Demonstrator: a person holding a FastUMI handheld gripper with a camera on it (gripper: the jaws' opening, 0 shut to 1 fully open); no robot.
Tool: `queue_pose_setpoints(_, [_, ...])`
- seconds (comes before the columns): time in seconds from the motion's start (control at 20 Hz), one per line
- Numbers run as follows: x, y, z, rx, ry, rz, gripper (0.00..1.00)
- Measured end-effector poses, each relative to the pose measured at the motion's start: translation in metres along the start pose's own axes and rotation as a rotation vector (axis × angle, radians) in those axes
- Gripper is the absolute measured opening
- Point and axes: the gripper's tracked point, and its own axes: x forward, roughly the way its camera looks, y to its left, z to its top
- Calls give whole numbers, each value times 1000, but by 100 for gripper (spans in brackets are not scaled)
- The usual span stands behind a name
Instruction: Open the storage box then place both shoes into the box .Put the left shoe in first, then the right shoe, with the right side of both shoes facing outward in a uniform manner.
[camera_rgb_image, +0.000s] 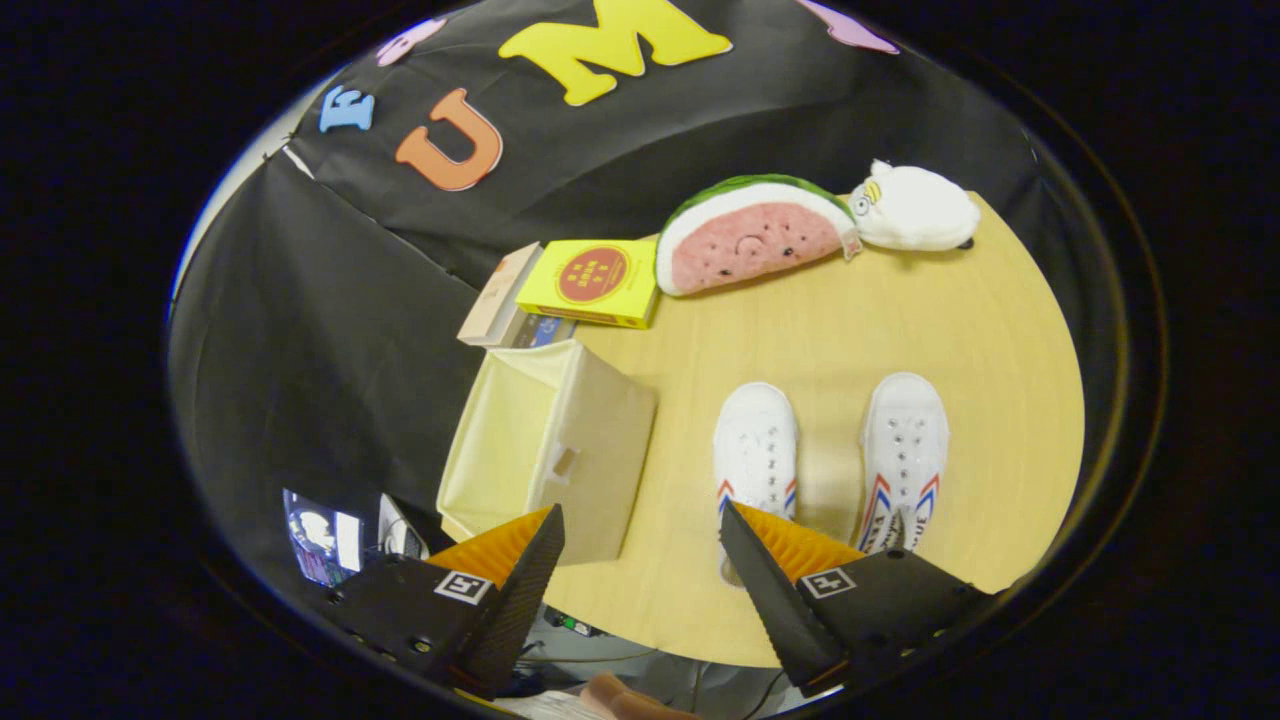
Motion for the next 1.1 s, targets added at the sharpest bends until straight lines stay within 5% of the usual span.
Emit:
queue_pose_setpoints(0.65, [82, -110, -56, -64, 218, -239, 95])
queue_pose_setpoints(1.0, [127, -121, -46, -137, 221, -358, 42])
queue_pose_setpoints(1.1, [134, -112, -45, -73, 208, -328, 17])
